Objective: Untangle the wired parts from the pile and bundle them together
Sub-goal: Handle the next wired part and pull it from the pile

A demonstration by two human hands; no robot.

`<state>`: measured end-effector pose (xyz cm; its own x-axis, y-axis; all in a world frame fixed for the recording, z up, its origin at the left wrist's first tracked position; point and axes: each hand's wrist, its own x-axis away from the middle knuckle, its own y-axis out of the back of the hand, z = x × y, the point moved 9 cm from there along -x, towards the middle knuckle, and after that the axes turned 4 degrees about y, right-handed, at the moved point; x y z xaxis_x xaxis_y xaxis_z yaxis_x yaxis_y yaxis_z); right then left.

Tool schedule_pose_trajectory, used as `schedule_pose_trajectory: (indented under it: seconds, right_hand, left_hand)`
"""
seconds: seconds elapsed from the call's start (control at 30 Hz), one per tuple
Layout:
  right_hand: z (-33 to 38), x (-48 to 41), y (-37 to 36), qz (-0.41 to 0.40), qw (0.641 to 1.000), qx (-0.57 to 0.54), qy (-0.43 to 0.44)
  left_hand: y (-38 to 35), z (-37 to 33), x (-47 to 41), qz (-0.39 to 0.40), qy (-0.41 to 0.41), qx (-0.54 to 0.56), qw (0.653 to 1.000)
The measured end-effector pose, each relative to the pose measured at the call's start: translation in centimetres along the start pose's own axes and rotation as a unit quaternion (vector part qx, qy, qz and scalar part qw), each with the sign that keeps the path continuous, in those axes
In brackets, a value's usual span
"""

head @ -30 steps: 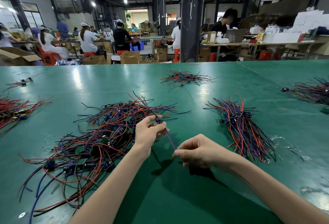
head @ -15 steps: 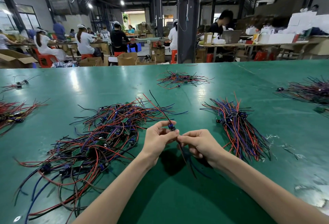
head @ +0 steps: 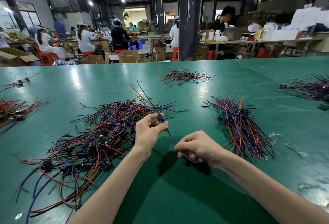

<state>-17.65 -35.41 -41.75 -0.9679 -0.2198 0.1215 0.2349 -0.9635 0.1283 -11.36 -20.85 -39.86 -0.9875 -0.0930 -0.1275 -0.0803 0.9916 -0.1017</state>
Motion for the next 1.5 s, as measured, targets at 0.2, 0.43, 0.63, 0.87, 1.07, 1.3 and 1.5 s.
schedule_pose_trajectory:
  seconds: [0.2,0.43,0.63,0.87,1.07,1.3,1.5]
  right_hand:
    - [-0.2,0.8,-1.5,0.049,0.999,0.015,-0.01]
    - [0.5,1.1,-2.0,0.08,0.997,0.013,0.014]
    - [1.2,1.3,-1.9,0.117,0.992,0.047,0.032]
    - [1.1,0.9,-1.0,0.088,0.989,0.11,0.035]
    - [1.3,0.2,0.8,-0.027,0.996,0.044,0.07]
    - [0.7,0.1,-0.2,-0.007,0.997,0.045,0.06]
    - [0.5,0.3,-1.0,0.033,0.998,0.045,0.043]
  left_hand:
    - [3.3,-0.3,-1.4,-0.078,0.002,0.019,0.997]
    - [3.3,-0.1,-1.3,-0.083,0.001,0.03,0.996]
    - [2.5,0.1,-1.0,-0.058,0.025,0.032,0.997]
    - [-0.1,0.5,0.5,0.014,0.072,0.054,0.996]
    - [-3.7,0.7,2.8,0.123,0.087,0.037,0.988]
    - [-1.9,0.6,1.7,0.077,0.077,-0.02,0.994]
    - [-1.6,1.3,1.5,0.074,0.104,-0.007,0.992]
